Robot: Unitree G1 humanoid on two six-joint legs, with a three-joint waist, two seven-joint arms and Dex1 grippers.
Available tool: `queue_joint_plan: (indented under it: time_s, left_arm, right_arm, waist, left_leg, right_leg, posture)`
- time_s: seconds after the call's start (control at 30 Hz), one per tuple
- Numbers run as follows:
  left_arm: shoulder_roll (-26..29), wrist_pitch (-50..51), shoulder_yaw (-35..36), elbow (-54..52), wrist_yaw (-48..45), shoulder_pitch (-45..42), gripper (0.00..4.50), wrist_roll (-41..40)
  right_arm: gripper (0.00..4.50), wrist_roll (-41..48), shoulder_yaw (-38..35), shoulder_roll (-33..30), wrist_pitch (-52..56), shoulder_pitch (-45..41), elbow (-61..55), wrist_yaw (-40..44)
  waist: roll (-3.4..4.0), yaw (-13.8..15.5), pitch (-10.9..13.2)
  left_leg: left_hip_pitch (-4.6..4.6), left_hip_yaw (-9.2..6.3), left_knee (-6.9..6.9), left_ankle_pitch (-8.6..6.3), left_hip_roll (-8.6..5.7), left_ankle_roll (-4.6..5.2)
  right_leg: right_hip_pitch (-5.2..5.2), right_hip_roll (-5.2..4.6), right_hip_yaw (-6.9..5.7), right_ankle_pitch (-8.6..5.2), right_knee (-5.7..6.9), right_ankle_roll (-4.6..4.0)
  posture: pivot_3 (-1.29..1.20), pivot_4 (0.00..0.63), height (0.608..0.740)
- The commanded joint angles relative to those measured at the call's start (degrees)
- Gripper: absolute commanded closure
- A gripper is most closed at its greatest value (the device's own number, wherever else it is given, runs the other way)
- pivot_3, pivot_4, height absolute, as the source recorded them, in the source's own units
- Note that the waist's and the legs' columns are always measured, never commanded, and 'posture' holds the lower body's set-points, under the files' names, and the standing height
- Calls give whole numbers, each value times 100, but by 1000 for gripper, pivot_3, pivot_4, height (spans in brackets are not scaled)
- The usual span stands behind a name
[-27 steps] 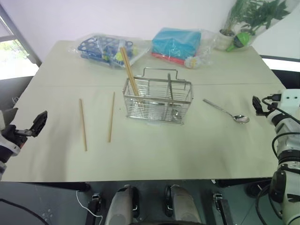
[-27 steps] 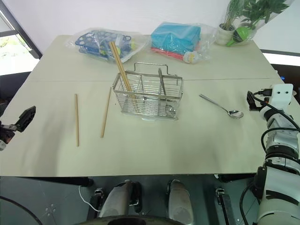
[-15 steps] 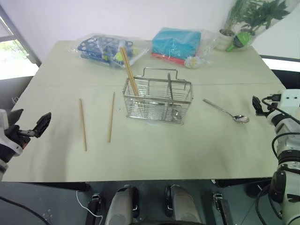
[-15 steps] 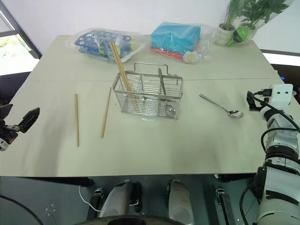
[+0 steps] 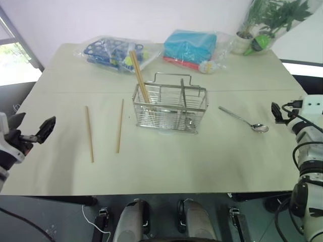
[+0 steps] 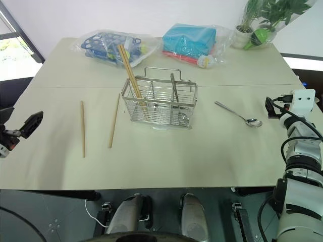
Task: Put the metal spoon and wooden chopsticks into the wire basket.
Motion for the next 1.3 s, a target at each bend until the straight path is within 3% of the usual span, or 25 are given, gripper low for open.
queue_joint_plan:
  time_s: [0.03,0.23,0.37,0.5,0.73,0.8,0.97,1.3]
  left_arm:
    - [360,411,233,-364,-32,-340,0,-784]
    - [1208,1159,-363,-595,-436,-1242,0,-2264]
    - [1643,1367,-1938,-861,-1000,-2467,0,-2617]
    - [1190,1486,-3503,-615,-1010,-3860,0,-2197]
    - [623,1864,-4576,-210,-1672,-4904,0,-2190]
    - [527,1833,-4716,-125,-1766,-4994,0,-2026]
    - [259,1792,-4744,13,-1833,-5152,0,-1813]
    - [188,1914,-4621,17,-1905,-5324,0,-1788]
  right_arm:
    - [48,-2,48,-291,15,-395,-117,330]
    - [48,-145,532,-509,342,-981,-170,1683]
    - [48,-545,1365,-756,426,-1486,-49,3592]
    - [48,-1067,1935,-860,530,-2267,594,4288]
    - [48,-1967,2870,-931,491,-2861,1149,5706]
    - [48,-2168,3038,-901,505,-2911,1244,5839]
    - [48,-2531,3230,-644,666,-3029,1469,5250]
    - [48,-2849,3347,-353,876,-2977,1668,4747]
  waist:
    - [0,-7,0]
    - [2,-2,1]
    - [7,14,4]
    - [13,17,6]
    - [11,3,7]
    - [11,-3,8]
    - [11,-7,8]
    - [11,16,8]
  left_leg:
    - [0,0,0,1,0,-2]
    - [1,-1,1,5,0,-8]
    - [2,-2,2,5,-3,-8]
    - [5,0,1,8,-8,-11]
    - [4,0,1,11,-10,-16]
    - [4,-1,1,12,-9,-17]
    - [5,-1,2,16,-7,-24]
    - [4,-4,4,20,-7,-29]
  right_leg:
    - [0,0,0,1,0,2]
    - [1,1,0,7,1,13]
    - [5,0,0,7,-1,13]
    - [7,2,1,10,2,18]
    - [7,11,0,9,2,18]
    - [7,13,0,9,3,18]
    - [7,13,1,9,4,18]
    - [8,12,1,9,5,18]
  posture:
    - [0,150,715]
    - [0,150,715]
    - [0,150,715]
    - [0,150,715]
    - [0,150,715]
    - [0,150,715]
    - [0,150,715]
    - [0,150,715]
